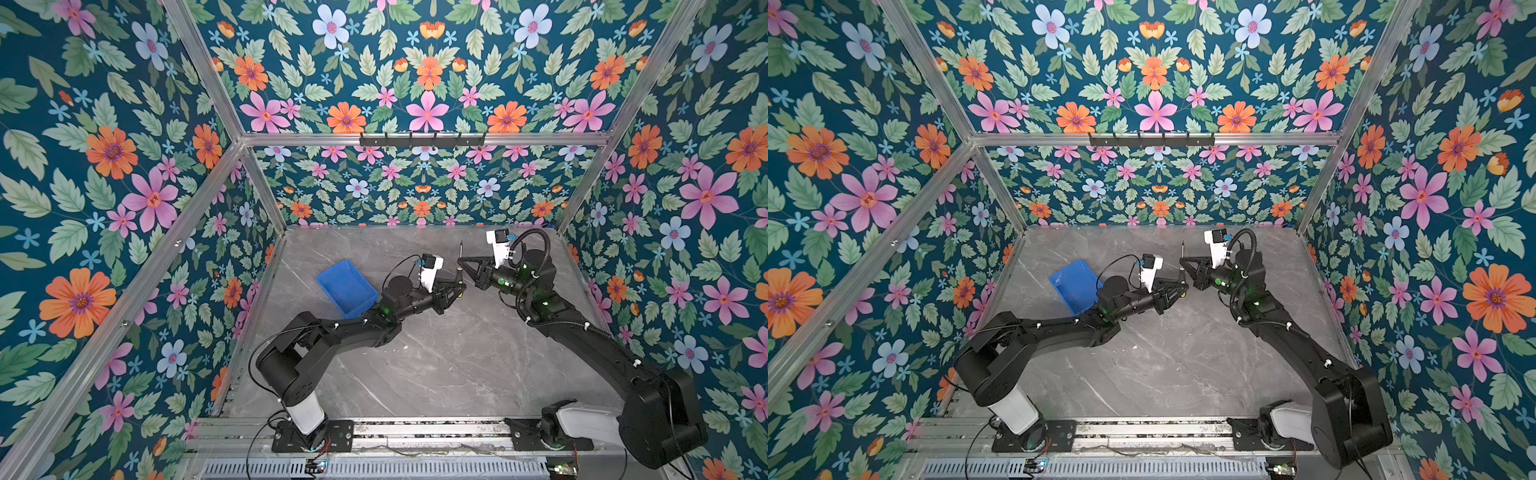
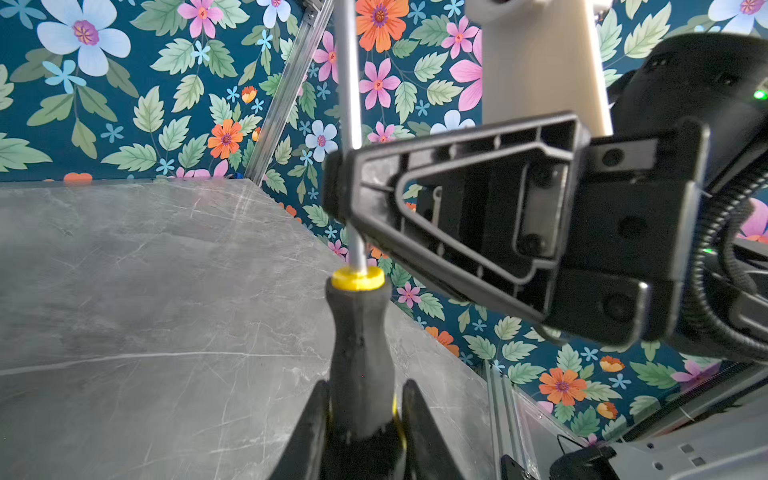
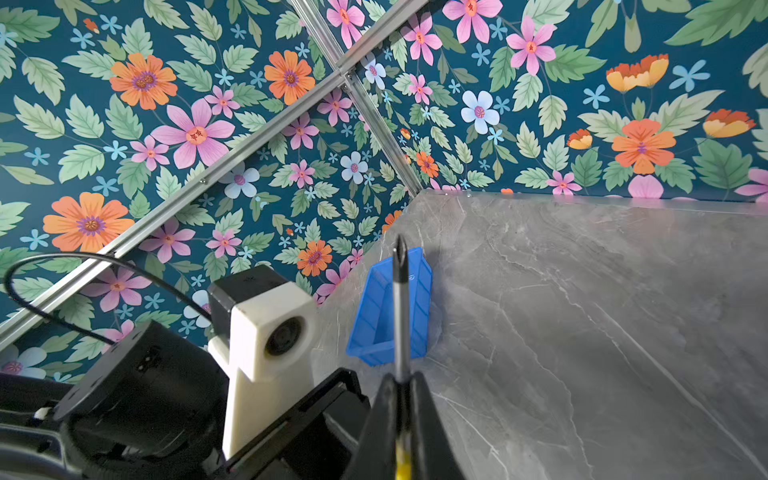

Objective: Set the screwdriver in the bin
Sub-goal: 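Close the left gripper on the screwdriver handle and open the right gripper, then carry the screwdriver over the blue bin with the left gripper while the right arm withdraws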

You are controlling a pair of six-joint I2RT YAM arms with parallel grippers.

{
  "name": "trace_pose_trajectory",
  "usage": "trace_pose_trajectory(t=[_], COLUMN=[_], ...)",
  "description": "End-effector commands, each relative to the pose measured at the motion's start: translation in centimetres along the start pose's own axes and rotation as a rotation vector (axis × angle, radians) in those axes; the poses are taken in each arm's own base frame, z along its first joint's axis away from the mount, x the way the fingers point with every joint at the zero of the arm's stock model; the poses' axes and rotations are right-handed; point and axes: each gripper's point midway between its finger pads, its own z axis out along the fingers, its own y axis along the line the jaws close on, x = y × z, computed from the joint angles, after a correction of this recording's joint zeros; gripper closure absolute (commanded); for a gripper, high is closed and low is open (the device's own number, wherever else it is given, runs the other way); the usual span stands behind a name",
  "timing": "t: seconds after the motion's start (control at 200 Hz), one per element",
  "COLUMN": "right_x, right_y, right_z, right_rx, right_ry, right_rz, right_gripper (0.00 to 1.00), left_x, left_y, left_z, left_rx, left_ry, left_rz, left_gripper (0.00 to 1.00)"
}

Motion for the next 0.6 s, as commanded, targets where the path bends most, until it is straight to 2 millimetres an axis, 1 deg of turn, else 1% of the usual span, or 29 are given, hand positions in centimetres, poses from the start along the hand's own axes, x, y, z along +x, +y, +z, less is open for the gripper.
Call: trace_pose_trajectory(t=[0.0, 0.085, 0.15, 0.26, 0.375, 0.525, 0.595], right_x=[-0.9, -1.0, -0.8, -0.3, 0.6, 2.8, 4.2], right_y=[0.4, 0.5, 0.7, 1.3, 2.5, 4.0, 4.4], right_z=[-0.1, -0.3, -0.3, -0.2, 0.3, 1.7, 2.6], right_rx=[-0.004, -0.009, -0.014, -0.036, -0.055, -0.061, -0.058], right_ry=[-0.029, -0.039, -0.030, 0.001, 0.034, 0.123, 0.172], right_rz=[-0.023, -0.042, -0.056, -0.083, -0.150, -0.249, -0.293], right_gripper=[0.62, 0.39, 0.29, 0.14, 0.04, 0.01, 0.01], left_x=[-1.6, -2.0, -2.4, -3.0, -3.3, -3.4, -2.9], left_y=[-0.3, 0.5, 1.5, 4.4, 8.2, 13.4, 15.7], left_z=[-0.3, -0.9, -1.6, -3.5, -6.7, -12.2, -14.9], left_rx=[0.001, -0.034, -0.075, -0.166, -0.295, -0.550, -0.691], left_ry=[-0.065, -0.091, -0.116, -0.149, -0.172, -0.200, -0.178], left_rz=[0.023, 0.011, -0.021, -0.100, -0.179, -0.256, -0.278], left_gripper=[1.00, 1.00, 1.00, 1.00, 1.00, 1.00, 1.00])
